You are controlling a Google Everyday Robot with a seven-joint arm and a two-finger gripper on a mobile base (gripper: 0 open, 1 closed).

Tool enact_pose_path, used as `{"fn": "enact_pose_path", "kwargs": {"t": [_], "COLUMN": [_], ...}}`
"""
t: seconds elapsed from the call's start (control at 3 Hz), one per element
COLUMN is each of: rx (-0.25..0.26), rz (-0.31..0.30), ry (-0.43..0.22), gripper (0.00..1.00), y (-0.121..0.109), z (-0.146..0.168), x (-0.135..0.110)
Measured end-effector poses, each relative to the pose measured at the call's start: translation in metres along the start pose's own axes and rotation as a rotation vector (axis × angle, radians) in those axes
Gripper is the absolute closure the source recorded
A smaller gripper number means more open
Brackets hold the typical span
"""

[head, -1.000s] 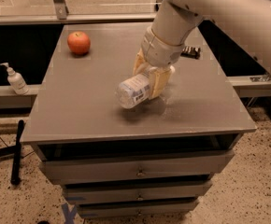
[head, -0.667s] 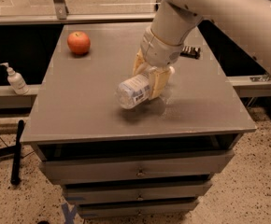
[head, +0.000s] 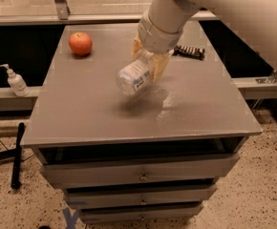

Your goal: Move blue plastic bottle near apple

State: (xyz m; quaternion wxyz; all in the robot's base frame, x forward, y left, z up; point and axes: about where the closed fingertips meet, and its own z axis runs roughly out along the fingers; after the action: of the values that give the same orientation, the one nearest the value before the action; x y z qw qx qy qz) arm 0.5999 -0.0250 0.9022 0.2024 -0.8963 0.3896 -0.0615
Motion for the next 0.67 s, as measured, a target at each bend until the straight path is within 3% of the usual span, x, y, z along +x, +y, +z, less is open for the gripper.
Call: {"fn": "enact_pose_path", "kwargs": {"t": [0.33,0.67], "rx": [0.096,0.172], "rz": [-0.114,-0.178], "ry": [0.103,0.132], "gripper": [1.0,1.0], "y": [-0.051,-0.098], "z": [-0.008,-0.002], "x": [0.028,0.053]}}
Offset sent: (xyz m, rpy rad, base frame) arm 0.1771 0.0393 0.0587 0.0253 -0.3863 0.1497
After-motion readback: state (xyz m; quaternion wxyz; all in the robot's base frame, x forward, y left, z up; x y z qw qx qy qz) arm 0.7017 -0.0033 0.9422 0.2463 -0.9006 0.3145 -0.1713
